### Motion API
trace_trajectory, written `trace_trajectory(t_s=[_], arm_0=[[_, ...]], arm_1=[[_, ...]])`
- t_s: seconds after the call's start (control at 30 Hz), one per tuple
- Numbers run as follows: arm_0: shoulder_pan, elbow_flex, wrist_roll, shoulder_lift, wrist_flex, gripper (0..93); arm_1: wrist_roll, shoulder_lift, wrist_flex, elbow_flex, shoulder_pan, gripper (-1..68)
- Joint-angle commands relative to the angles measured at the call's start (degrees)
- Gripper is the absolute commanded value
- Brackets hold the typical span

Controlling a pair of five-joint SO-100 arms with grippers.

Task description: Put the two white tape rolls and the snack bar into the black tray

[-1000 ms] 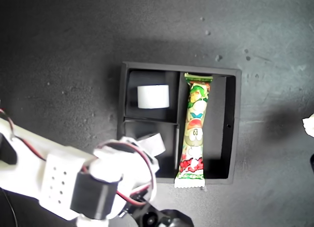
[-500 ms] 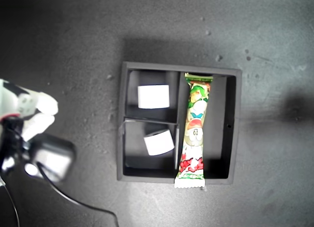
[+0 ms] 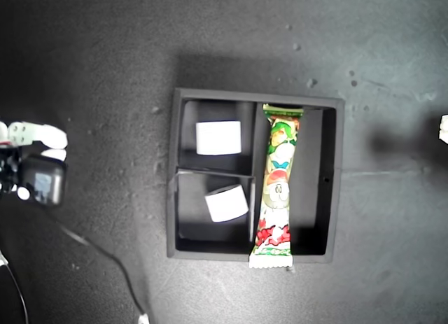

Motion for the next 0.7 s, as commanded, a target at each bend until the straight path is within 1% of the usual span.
trace_trajectory(t_s=[0.0, 0.03, 0.1, 0.17, 0.2, 0.23, 0.3, 0.37, 0.67], arm_0=[[-1.05, 4.22, -4.31, 2.9, 2.55, 0.0], [-1.49, 4.22, -5.36, 1.76, 2.72, 0.0], [-3.34, 4.22, -5.1, 1.41, 2.72, 0.2], [-4.92, 4.22, -3.52, 2.37, 2.64, 0.2], [-6.06, 4.22, 0.44, 2.99, 2.55, 0.2], [-7.38, 4.22, 2.46, 2.99, 2.46, 0.2], [-7.82, 4.22, 7.38, 2.9, 2.46, 0.2], [-7.73, 4.22, 9.76, 2.9, 2.46, 0.2], [-7.29, 4.22, 9.32, 2.9, 2.46, 0.2]], arm_1=[[0.35, -0.09, 0.53, 0.7, -2.2, 0.0], [-0.18, -0.09, 0.53, 0.7, -1.76, 0.0], [-5.1, 0.0, 0.53, 0.7, 0.62, 0.0], [-6.42, 0.62, 0.44, 0.7, 1.76, 0.0], [-6.42, 0.62, 0.35, 0.7, 1.76, 0.0], [-6.42, 0.62, 0.35, 0.7, 1.49, 0.0], [-6.42, 0.62, 0.35, 0.7, 0.88, 0.0], [-6.42, 0.62, 0.35, 0.7, 0.26, 0.0], [-6.59, 0.7, 0.35, 0.7, -2.99, 0.0]])
